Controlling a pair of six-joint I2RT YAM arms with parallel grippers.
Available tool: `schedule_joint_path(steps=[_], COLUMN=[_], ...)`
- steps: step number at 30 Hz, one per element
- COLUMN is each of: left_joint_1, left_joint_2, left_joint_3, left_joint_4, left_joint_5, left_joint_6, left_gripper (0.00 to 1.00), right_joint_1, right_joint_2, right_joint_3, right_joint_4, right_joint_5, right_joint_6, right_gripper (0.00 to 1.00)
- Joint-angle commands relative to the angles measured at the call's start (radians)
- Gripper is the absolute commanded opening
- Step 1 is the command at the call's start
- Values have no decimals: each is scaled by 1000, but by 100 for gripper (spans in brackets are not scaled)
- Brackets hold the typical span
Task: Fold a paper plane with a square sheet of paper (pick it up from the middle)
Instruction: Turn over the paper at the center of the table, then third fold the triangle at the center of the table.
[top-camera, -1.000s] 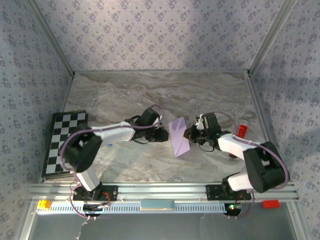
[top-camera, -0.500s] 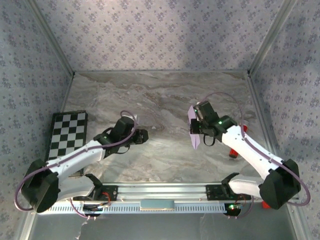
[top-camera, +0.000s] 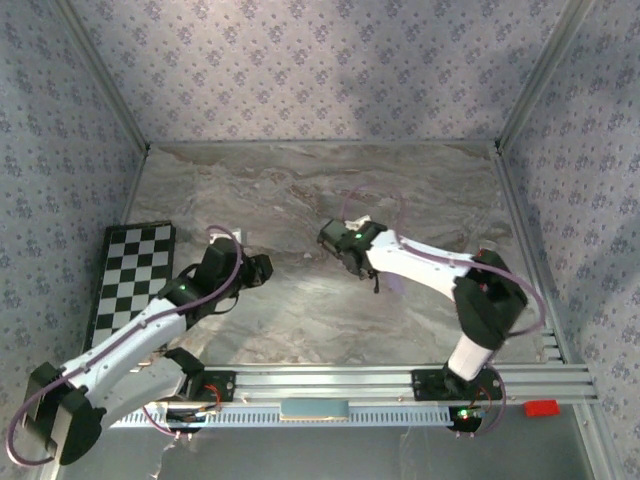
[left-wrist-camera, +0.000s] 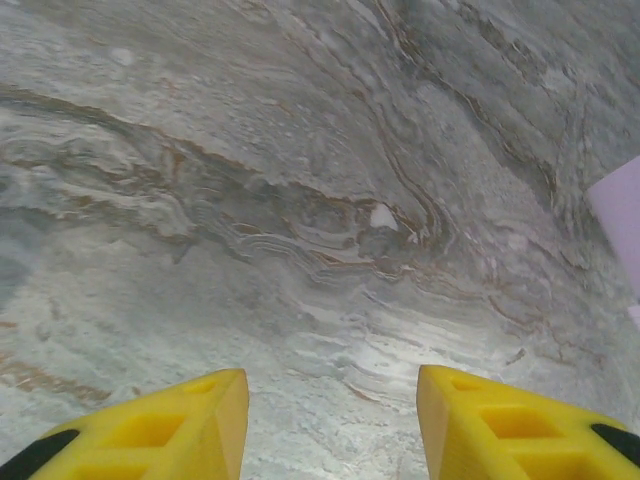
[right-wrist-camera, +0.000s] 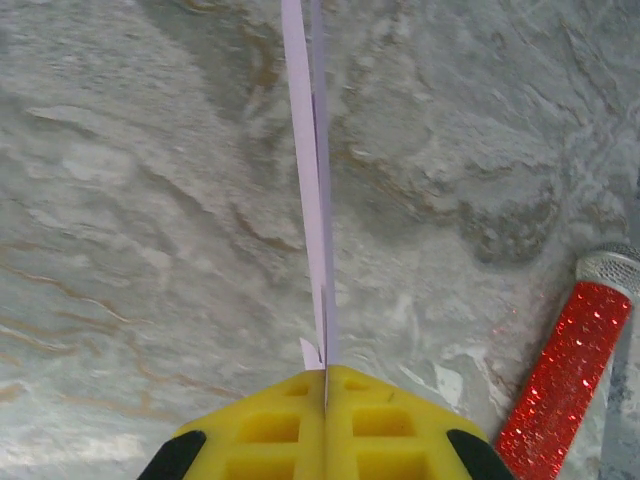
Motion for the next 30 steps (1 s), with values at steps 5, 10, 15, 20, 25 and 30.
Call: schedule_joint_path(steps=[5, 10, 15, 20, 25, 30], left_joint_1=[45, 62, 72, 81, 82, 68], left_joint_2=[-82, -91, -77, 27, 224, 402], left_joint_3=[-30, -25, -18, 8, 62, 122], left_joint_4=[-93, -104, -85, -29, 72, 148], left_joint_5=[-32, -6, 56, 203, 415, 536], left_joint_6=[-23, -20, 1, 37, 51, 30], left_gripper=[49, 50, 50, 51, 47, 43], right_joint_1=[99, 105, 38, -68, -237, -354], right_joint_2=[241, 318, 180, -61, -221, -244], right_joint_3=[160, 227, 112, -168, -481, -607], right_joint_4=[-9, 90, 383, 677, 936, 1028], right_joint_5=[-69, -291, -596, -836, -1015, -1152], right_joint_6=[104, 109, 114, 145, 258, 276], right_gripper=[6, 12, 43, 56, 29, 12])
